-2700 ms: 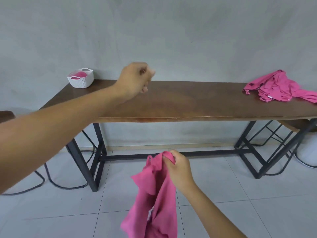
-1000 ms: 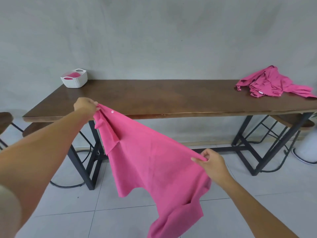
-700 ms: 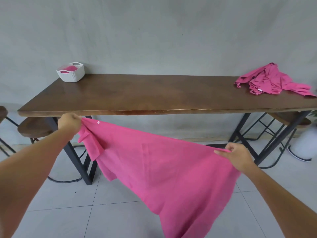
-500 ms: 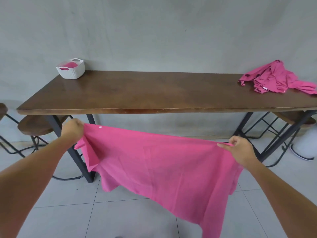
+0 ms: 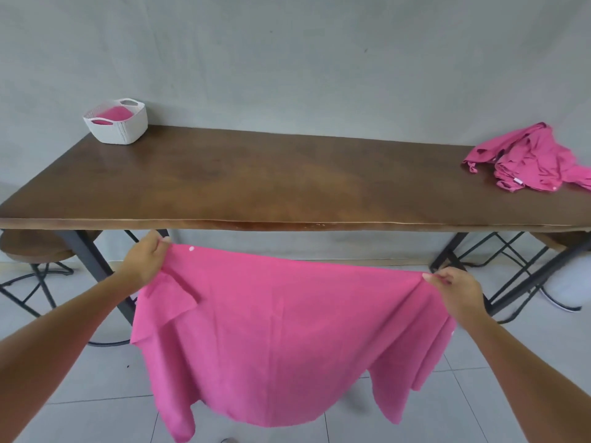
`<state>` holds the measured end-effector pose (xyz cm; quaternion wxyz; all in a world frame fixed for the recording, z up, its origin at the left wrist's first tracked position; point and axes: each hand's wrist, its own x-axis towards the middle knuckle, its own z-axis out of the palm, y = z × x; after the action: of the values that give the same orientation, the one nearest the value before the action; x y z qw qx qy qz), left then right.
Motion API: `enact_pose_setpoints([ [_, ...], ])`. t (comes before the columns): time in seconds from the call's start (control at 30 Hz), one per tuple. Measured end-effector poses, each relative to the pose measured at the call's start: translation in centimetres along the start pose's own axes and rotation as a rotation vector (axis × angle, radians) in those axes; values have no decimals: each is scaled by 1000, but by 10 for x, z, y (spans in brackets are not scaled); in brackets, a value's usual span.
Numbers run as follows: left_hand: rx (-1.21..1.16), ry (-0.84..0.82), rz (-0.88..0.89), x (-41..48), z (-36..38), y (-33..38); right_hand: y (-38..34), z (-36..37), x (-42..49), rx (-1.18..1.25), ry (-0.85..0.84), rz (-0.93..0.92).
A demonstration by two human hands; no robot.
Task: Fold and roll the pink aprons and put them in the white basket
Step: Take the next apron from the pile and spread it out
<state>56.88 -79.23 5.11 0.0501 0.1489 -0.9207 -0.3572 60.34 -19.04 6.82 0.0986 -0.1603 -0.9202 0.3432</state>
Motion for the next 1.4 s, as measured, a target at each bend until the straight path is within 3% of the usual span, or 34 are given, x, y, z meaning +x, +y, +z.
enact_pose_setpoints([
  [0.27,133,-203,238,63,-4,-13,-31,41,70,-57,17,18],
  [0.5,196,-171,262,100,-4,-13,-43,74,107,-94,40,28],
  [0.63,127,-95,118,116,3,-6,-48,89,127,-66,90,58],
  [0.8,-212,44,-167,137,14,10,-54,103,151,-28,184,55],
  [1.0,-38,239,-82,158,34,34,-47,113,202,-58,180,-17],
  [1.17,-48,369,-158,186,69,51,-44,125,259,-15,124,-60],
  [1.3,-30,404,-217,214,100,58,-35,137,299,2,70,-48],
  [1.4,64,427,-153,229,116,63,-27,144,323,9,48,-56],
])
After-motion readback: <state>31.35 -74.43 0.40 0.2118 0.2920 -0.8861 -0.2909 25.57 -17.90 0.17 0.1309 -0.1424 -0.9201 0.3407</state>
